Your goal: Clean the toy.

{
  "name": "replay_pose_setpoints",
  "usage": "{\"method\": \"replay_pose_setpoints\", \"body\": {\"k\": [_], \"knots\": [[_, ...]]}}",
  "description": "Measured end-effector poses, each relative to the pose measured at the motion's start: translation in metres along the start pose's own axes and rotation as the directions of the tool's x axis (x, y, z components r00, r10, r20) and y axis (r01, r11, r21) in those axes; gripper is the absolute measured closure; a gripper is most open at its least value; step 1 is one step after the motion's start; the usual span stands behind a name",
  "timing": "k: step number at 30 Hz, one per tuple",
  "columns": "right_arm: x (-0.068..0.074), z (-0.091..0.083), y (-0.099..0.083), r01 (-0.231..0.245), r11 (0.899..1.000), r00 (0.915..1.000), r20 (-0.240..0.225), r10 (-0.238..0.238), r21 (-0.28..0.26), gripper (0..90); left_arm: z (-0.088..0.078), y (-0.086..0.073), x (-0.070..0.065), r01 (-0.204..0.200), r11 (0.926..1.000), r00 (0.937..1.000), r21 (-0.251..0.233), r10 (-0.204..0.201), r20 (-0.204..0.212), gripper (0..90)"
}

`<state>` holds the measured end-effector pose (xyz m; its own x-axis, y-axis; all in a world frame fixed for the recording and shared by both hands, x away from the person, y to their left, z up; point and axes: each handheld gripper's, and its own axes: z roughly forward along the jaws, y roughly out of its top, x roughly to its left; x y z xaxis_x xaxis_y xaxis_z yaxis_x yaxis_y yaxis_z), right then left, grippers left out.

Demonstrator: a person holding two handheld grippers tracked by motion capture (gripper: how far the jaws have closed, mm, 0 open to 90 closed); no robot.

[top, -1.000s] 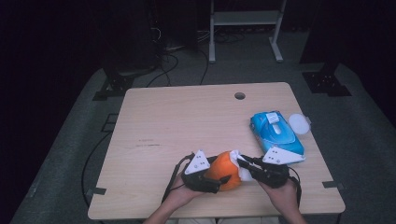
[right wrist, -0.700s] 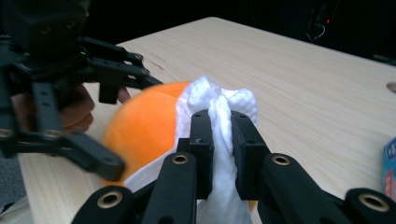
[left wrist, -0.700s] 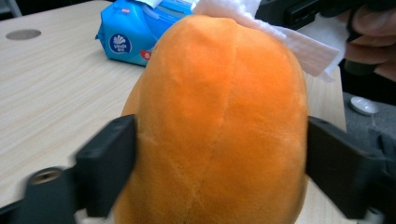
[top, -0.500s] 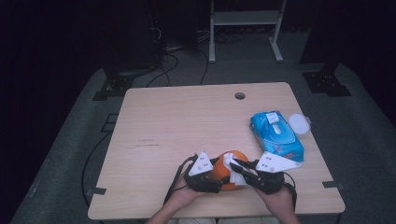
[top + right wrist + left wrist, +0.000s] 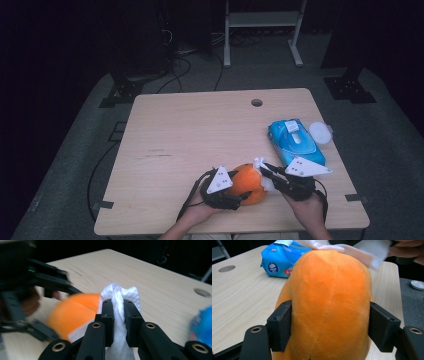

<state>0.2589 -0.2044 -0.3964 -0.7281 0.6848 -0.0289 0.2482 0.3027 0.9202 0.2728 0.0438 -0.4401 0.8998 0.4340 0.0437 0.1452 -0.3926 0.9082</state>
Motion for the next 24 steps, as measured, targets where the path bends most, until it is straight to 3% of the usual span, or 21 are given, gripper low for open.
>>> {"method": "replay_pose_setpoints", "body": {"k": [2, 5, 11, 15, 18, 22, 24], "knots": [[0.011, 0.002, 0.006, 0.023, 1.0, 0.9988, -0.043, -0.024, -0.012, 79.5, 0.0, 0.0, 0.0, 0.0, 1.0, 1.0, 0.002, 0.0, 0.0, 28.8], [0.02, 0.005, 0.01, 0.076, 0.997, 0.9962, -0.043, -0.076, -0.003, 79.5, -0.001, -0.001, 0.0, -0.001, 1.0, 1.0, 0.003, 0.001, -0.002, 28.5], [-0.012, 0.002, -0.004, -0.04, 0.999, 0.9991, -0.009, 0.04, 0.015, 79.5, 0.001, 0.0, 0.0, -0.007, 1.0, 1.0, 0.0, 0.007, -0.001, 28.5], [-0.019, 0.0, -0.009, -0.064, 0.998, 0.998, -0.002, 0.064, 0.027, 79.5, 0.0, -0.001, 0.001, -0.01, 0.9999, 0.9999, -0.001, 0.01, 0.001, 28.5], [-0.013, -0.001, -0.006, -0.046, 0.999, 0.9989, -0.007, 0.046, 0.022, 79.6, 0.0, -0.002, 0.001, 0.001, 1.0, 1.0, -0.004, -0.001, 0.001, 28.1], [0.006, -0.002, 0.003, -0.011, 1.0, 0.9972, -0.073, 0.01, -0.015, 79.5, 0.0, -0.002, 0.003, 0.019, 0.9998, 0.9998, -0.008, -0.019, 0.002, 28.1], [0.016, 0.0, 0.008, 0.028, 0.999, 0.9954, -0.091, -0.03, -0.015, 79.5, 0.0, -0.002, 0.003, 0.015, 0.9999, 0.9999, -0.007, -0.015, 0.0, 28.1]]}}
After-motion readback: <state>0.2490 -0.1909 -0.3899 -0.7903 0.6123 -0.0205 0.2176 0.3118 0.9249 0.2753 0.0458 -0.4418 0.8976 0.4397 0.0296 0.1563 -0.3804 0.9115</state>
